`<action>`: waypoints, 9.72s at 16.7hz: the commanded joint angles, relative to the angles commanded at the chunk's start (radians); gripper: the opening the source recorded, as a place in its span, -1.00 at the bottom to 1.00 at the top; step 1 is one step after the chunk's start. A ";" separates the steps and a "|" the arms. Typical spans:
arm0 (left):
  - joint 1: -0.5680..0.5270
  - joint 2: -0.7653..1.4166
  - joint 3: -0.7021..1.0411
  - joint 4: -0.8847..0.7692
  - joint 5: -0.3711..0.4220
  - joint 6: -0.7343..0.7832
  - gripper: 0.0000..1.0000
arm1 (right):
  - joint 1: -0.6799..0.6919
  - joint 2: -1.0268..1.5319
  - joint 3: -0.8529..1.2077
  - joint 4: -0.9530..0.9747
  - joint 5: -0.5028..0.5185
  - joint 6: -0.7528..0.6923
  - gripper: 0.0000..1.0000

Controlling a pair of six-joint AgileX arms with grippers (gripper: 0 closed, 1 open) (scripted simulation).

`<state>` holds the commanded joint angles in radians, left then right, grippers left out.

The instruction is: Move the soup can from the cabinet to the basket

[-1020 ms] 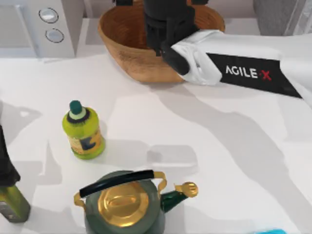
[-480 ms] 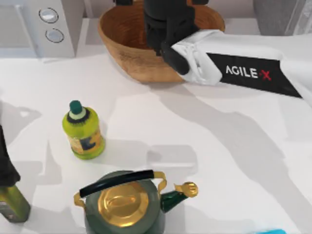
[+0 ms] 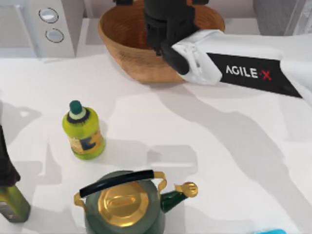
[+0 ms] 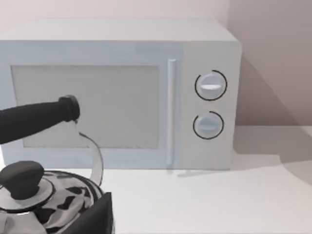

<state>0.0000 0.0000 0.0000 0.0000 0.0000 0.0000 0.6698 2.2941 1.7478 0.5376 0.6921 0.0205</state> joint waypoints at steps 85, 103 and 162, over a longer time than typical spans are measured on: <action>0.000 0.000 0.000 0.000 0.000 0.000 1.00 | -1.741 -0.855 -0.374 -0.510 -1.738 0.011 1.00; 0.000 0.000 0.000 0.000 0.000 0.000 1.00 | -1.623 -0.938 0.007 -0.929 -1.633 0.012 1.00; 0.000 0.000 0.000 0.000 0.000 0.000 1.00 | -0.584 -1.930 -1.317 -0.641 -0.581 -0.017 1.00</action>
<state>0.0000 0.0000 0.0000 0.0000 0.0000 0.0000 0.0857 0.3642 0.4304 -0.1030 0.1111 0.0034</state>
